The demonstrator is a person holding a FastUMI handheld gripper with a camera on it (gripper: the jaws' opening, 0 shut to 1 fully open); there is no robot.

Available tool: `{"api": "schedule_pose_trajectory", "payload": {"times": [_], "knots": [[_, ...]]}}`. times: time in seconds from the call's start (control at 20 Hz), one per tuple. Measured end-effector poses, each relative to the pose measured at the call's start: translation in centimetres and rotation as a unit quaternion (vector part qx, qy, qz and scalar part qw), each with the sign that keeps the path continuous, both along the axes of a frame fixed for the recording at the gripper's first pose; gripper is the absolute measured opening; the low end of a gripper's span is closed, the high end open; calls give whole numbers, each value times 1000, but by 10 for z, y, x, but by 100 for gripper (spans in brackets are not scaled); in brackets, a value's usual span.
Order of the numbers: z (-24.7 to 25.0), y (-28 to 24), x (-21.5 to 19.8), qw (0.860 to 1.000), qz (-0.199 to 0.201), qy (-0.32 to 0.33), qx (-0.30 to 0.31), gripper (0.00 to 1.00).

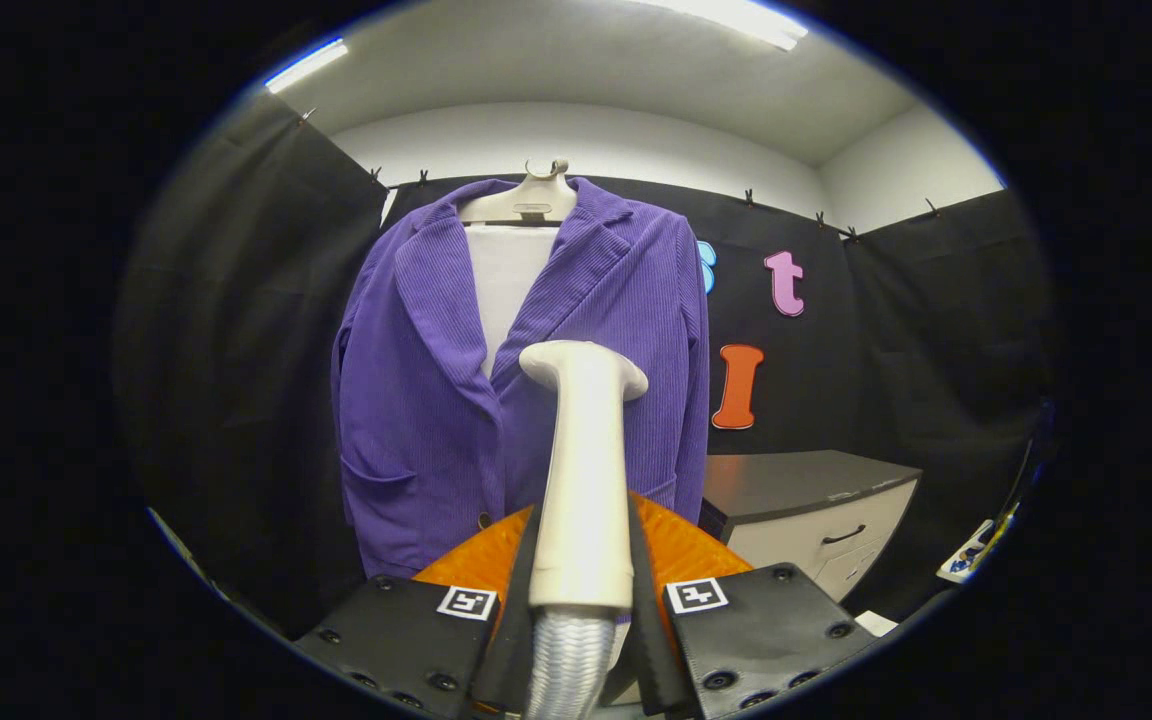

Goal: Iron the clothes twice with a garment steamer, once on the left side and once on the right side.

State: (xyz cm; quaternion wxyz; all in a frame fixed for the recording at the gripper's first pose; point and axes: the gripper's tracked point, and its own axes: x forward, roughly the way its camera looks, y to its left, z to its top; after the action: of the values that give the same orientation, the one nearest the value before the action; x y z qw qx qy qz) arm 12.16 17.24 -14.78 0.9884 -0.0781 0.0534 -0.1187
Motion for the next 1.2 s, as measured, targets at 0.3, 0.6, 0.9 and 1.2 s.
{"api": "schedule_pose_trajectory", "payload": {"times": [0.3, 0.6, 0.9, 1.2], "knots": [[-20, -2, -10, 1000, 8, 21, 4, 48], [-46, -8, -26, 998, 14, 53, 19, 48], [-83, -9, -45, 995, 16, 92, 38, 48], [-114, -8, -61, 991, 21, 123, 42, 49]]}}
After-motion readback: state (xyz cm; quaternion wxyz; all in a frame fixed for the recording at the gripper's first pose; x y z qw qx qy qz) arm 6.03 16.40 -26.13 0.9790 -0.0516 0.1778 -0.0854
